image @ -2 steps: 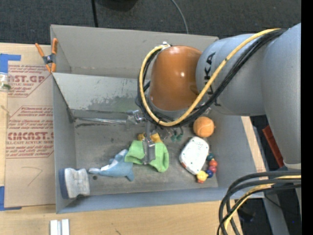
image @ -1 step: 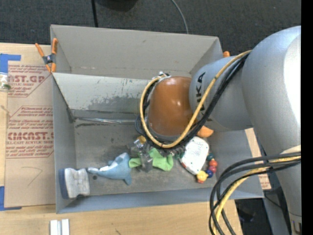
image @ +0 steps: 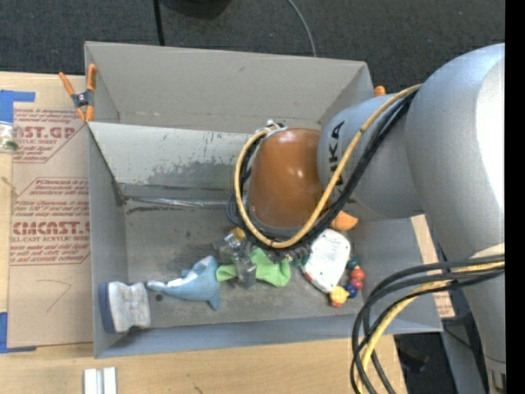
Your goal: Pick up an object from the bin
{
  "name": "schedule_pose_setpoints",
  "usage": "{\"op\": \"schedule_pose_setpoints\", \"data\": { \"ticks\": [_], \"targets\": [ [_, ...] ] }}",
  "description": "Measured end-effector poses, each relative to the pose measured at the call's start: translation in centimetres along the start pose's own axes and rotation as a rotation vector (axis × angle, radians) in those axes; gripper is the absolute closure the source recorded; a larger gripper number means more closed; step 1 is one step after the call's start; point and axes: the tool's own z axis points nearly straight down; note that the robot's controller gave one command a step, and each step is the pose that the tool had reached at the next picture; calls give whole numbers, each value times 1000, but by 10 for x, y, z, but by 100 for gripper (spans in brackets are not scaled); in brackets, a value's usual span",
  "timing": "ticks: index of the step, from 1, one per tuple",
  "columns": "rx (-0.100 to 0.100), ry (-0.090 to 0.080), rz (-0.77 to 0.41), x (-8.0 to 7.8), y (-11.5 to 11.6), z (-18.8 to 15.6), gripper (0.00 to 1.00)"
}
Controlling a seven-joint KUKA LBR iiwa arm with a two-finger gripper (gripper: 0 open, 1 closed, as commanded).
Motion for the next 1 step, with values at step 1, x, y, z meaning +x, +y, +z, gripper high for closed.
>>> {"op": "schedule_pose_setpoints", "data": {
  "ticks": [1],
  "targets": [
    [-3,7,7,0,0,-42,100]
  ]
}}
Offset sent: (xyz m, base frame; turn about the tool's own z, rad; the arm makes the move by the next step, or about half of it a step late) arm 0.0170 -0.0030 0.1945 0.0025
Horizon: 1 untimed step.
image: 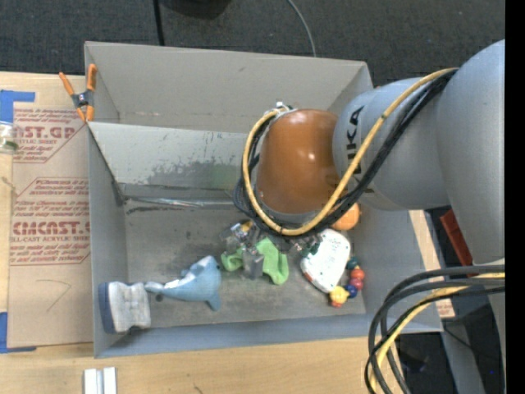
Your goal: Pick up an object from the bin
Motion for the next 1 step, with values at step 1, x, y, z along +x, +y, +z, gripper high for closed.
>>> {"op": "schedule_pose_setpoints", "data": {
  "ticks": [1],
  "targets": [
    [4,-12,-4,-16,-11,-153,100]
  ]
}}
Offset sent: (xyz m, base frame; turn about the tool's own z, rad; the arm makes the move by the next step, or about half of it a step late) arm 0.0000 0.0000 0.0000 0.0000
